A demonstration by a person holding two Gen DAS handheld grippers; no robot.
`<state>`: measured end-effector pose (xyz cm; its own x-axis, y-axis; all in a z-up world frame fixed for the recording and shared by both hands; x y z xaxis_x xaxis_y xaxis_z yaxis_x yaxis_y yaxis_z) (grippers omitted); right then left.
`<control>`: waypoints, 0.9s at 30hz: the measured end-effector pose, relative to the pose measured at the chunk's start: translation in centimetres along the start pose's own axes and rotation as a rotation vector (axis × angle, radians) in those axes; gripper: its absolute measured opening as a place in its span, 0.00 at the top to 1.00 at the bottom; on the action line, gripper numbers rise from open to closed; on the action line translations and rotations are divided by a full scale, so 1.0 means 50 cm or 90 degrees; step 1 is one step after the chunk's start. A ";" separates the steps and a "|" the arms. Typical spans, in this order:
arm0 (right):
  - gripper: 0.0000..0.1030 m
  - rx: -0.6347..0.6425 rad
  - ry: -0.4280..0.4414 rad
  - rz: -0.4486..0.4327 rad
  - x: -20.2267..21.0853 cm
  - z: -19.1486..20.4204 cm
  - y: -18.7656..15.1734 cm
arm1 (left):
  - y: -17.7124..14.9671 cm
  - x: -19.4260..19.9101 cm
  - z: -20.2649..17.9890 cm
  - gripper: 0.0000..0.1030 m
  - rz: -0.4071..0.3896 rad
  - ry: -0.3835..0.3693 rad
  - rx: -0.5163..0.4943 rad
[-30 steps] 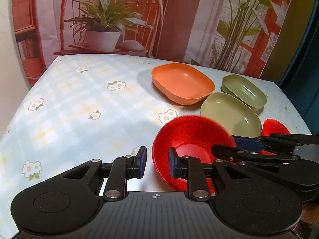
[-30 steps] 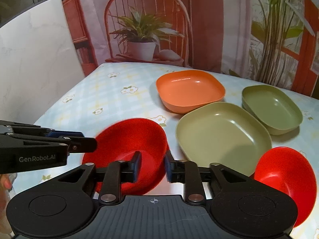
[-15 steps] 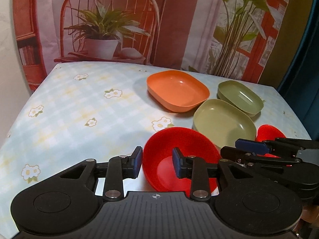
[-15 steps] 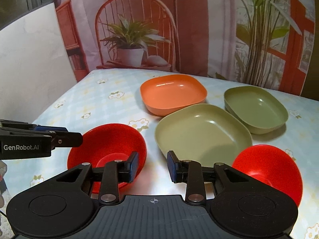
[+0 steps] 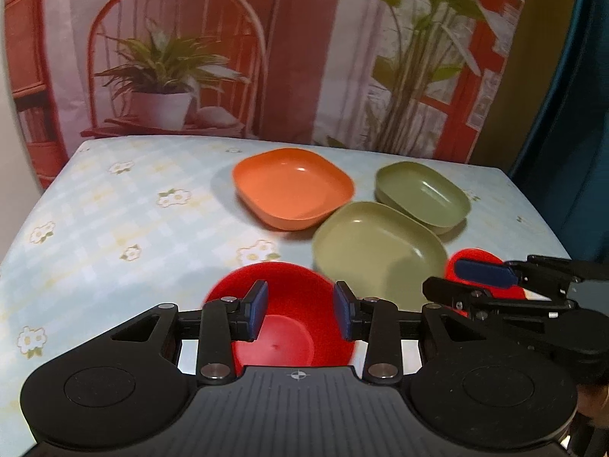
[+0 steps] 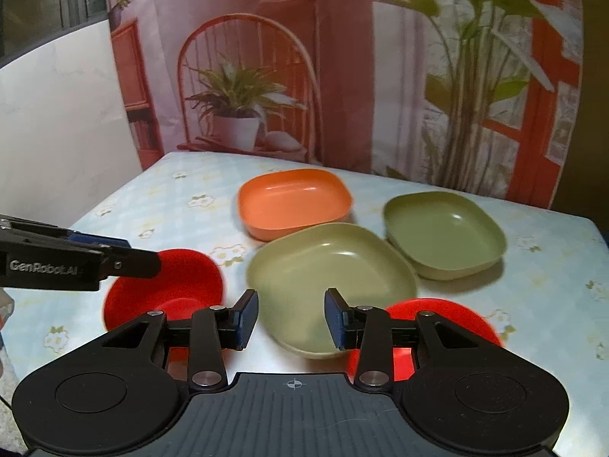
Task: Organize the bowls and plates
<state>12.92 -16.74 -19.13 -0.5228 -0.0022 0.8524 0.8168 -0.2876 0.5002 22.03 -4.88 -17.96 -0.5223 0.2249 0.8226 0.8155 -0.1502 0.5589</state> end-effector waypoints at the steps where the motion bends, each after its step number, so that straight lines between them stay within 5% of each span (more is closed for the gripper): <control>1: 0.65 -0.002 -0.002 -0.001 0.003 -0.011 -0.002 | 0.000 -0.001 -0.008 0.62 0.001 -0.002 -0.005; 27: 0.65 -0.032 -0.035 -0.014 0.060 -0.188 -0.041 | -0.015 -0.060 -0.170 0.62 0.047 -0.031 -0.077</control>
<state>7.36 -25.17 -19.05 -0.5255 0.0567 0.8489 0.7909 -0.3352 0.5120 20.85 -13.61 -19.95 -0.4463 0.2549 0.8578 0.8141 -0.2823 0.5074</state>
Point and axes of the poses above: each gripper's, at about its wrist camera, not at the fingertips, and x roughly against the way its jaws point, z to its left, y to its top, the point moved 10 cm from there along -x, roughly the way its jaws point, and after that the axes turned 12 degrees about z, right-handed, at the moved point
